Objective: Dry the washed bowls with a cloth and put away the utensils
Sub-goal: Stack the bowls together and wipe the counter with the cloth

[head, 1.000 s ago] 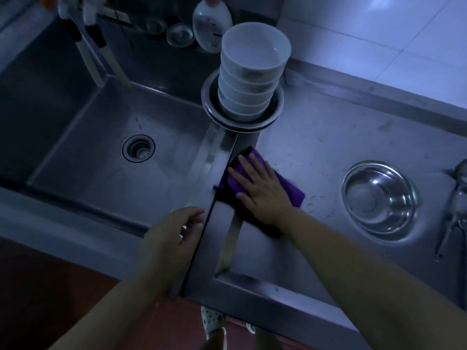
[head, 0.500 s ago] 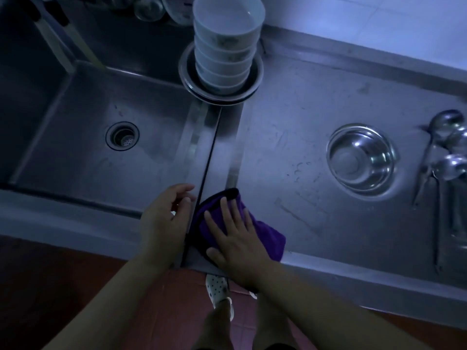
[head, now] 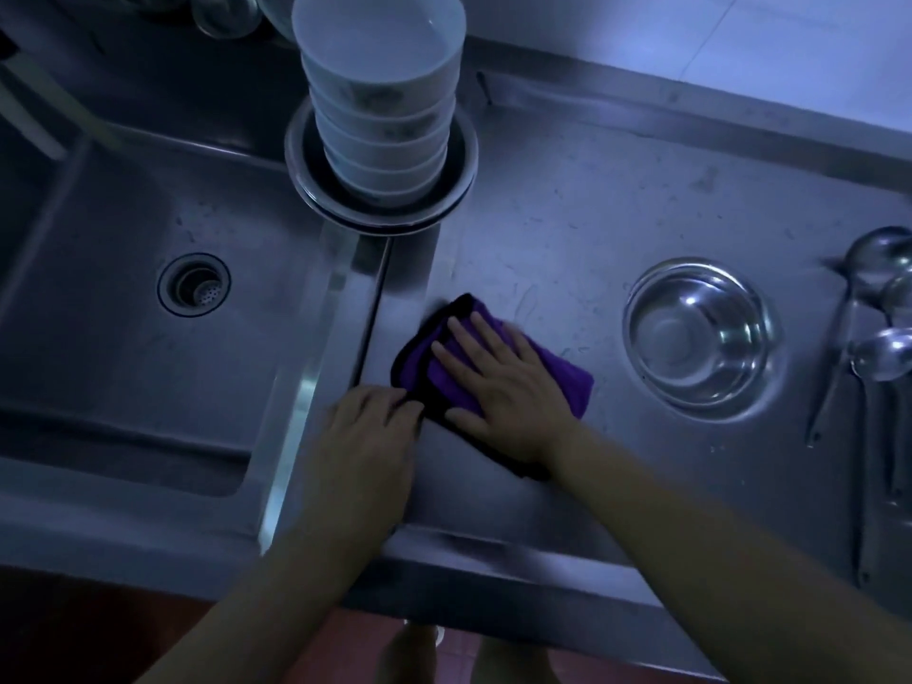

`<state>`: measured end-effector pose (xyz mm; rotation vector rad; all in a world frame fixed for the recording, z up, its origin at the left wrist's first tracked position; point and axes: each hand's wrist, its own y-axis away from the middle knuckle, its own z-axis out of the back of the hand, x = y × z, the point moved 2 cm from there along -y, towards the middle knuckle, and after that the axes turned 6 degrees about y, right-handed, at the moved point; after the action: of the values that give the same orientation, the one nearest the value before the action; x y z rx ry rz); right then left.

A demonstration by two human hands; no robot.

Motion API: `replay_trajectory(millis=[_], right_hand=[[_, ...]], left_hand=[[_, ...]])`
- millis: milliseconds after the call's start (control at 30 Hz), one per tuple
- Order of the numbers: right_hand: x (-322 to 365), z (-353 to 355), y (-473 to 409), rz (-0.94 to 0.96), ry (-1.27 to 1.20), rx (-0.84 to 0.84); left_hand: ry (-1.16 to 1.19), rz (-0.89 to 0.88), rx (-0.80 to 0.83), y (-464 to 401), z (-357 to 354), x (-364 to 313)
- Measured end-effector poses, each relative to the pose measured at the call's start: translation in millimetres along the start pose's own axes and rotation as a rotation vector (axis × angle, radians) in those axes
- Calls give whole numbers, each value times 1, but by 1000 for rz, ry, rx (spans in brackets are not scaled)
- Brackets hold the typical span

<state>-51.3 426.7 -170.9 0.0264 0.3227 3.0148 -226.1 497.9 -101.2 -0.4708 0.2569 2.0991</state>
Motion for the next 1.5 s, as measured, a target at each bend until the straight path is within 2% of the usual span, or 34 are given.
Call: replay_trajectory(millis=[133, 233, 300, 400, 500, 633, 733, 800, 900, 1000, 1100, 1300, 1400, 1500], right_hand=[[-65, 3, -45, -105, 33, -38], [-102, 10, -71, -175, 9, -35], [-107, 11, -75, -211, 4, -24], [-83, 9, -51, -223, 17, -9], [-38, 2, 6, -135, -36, 3], [14, -14, 97, 46, -105, 26], [16, -22, 148, 149, -166, 41], [-2, -22, 157, 240, -163, 48], [-37, -20, 130, 313, -68, 33], [-76, -18, 83, 197, -17, -25], [-117, -9, 35, 63, 36, -56], [-189, 12, -43, -202, 8, -2], [-196, 13, -57, -304, -8, 7], [-163, 7, -36, -363, 9, -10]], left_hand=[[-163, -87, 153, -22, -15, -13], [-242, -64, 291, -33, -23, -17], [-258, -10, 355, -36, -25, -19], [-232, 20, 349, -35, -24, -21], [-228, 20, 304, -33, -24, -21], [-217, 65, 54, -17, -18, -21], [-151, 15, -40, -14, -13, -23], [-128, -76, 5, -24, -15, -28], [-172, -131, 267, -42, -28, -36], [-275, -57, 453, -56, -40, -37], [-332, -26, 489, -60, -52, -33], [-349, -3, 501, -61, -58, -34], [-345, -3, 486, -61, -58, -32], [-319, -6, 469, -61, -57, -32]])
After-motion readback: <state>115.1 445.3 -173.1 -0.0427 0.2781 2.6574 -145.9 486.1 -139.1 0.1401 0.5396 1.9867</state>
